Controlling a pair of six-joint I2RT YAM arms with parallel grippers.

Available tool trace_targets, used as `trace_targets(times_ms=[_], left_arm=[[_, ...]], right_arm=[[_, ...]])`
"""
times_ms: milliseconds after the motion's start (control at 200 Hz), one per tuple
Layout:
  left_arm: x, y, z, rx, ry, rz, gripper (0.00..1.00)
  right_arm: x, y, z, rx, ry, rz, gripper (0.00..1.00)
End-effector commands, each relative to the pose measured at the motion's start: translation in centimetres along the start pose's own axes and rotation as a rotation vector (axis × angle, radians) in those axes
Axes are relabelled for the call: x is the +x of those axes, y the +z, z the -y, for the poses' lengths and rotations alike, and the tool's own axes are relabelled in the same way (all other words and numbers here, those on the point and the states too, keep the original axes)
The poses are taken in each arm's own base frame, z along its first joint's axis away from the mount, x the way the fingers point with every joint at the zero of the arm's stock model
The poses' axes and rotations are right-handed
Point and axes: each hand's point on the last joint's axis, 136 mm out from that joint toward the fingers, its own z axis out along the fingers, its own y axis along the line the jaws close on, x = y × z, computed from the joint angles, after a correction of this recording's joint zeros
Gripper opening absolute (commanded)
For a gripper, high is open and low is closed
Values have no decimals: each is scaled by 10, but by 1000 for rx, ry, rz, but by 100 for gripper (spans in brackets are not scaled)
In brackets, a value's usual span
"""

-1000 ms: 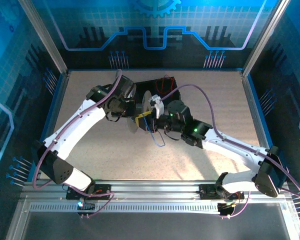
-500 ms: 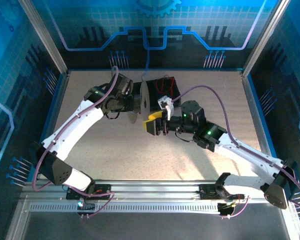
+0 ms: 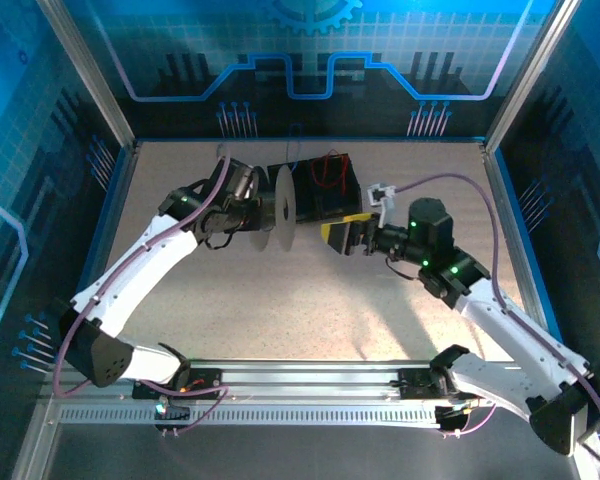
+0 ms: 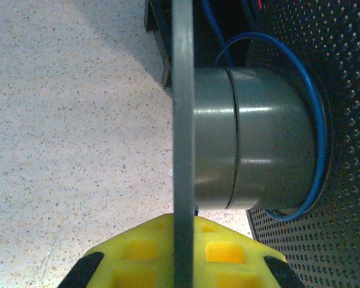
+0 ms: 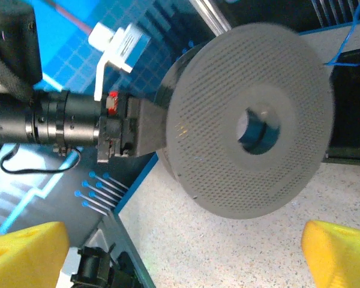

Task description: Wrap the cables

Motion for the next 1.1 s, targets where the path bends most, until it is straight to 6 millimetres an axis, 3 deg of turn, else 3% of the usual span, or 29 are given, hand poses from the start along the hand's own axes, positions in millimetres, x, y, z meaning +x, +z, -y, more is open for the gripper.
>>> trace_targets(times_ms=[0,90,240,470,550,701,806,1091], left_arm=[[-14,-22,8,90,5,112,0],[-7,-30,8,120,8,126,0],[5,-44,1,136,15,159,0],[19,-68,-7,166,11,174,0],[22,-75,-7,181,12,177,0],[26,-83,-4,215,18,176,0],[25,-84,-1,233,18,174,0],[26,-86,4,261,18,164,0]], right_arm=[[-7,-13,4,-118,108,67,100],[-18,-14,22,-115,170,82,100],[-10,2,46,81,132,-62,100],[-26,22,68,212,135,-114,84],[-31,28,79,259,139,-107,85],[-41,40,89,295,144,-90,87],[-44,53,99,328,186,-96,84],[-67,94,100,247,225,-39,87]])
